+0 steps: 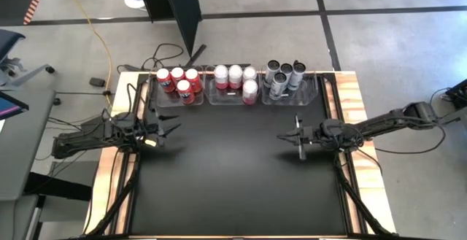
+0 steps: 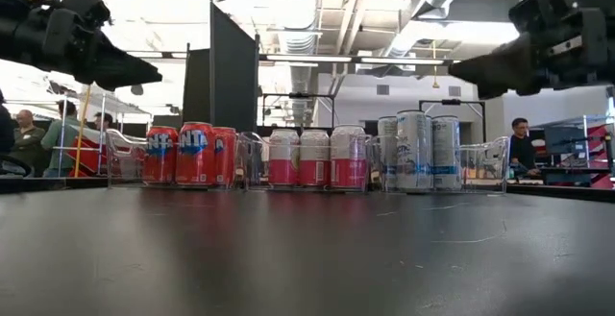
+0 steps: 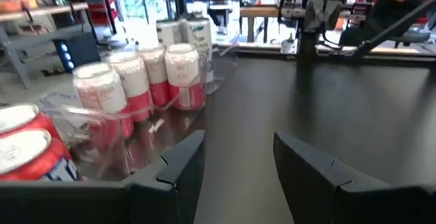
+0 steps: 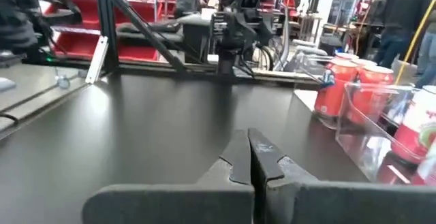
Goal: Sort soda cans
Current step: Return to Home Position
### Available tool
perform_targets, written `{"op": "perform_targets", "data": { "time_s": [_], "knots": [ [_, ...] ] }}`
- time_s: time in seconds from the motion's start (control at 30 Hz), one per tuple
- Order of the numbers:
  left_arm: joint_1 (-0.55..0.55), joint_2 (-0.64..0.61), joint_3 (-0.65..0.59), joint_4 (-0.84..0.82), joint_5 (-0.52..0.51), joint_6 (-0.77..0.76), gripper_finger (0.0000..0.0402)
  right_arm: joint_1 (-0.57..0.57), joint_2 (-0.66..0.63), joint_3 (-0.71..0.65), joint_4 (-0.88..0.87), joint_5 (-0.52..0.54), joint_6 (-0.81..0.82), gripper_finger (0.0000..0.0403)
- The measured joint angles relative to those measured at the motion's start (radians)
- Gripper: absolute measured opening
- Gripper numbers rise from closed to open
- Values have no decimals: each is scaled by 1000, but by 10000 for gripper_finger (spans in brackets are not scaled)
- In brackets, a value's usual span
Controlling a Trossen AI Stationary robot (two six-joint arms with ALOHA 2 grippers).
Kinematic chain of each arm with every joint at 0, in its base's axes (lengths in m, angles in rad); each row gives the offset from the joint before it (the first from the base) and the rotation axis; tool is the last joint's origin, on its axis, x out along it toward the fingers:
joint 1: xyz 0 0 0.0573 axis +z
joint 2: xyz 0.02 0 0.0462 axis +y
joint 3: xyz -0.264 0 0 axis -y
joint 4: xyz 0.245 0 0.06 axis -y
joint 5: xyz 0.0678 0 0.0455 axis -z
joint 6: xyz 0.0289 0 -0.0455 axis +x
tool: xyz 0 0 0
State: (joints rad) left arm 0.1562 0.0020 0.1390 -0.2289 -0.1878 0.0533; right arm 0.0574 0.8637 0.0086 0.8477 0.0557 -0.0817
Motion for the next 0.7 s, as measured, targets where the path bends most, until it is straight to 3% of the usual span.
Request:
{"op": "perform_targets", "data": {
  "time_s": [0.27, 0.43, 0.57, 0.7],
  "knots": [
    [0, 0, -20, 22, 1, 41, 169, -12, 13, -1, -21, -1, -31, 0],
    [0, -1, -73, 143, 29, 66, 169, -19, 1, -2, -26, -1, -64, 0],
    [0, 0, -47, 113, 50, 72, 169, -17, -99, -2, -42, -1, -104, 0],
    [0, -1, -10, 12, 48, 82, 169, 1, -260, -2, -249, 24, -95, 0]
  ]
}}
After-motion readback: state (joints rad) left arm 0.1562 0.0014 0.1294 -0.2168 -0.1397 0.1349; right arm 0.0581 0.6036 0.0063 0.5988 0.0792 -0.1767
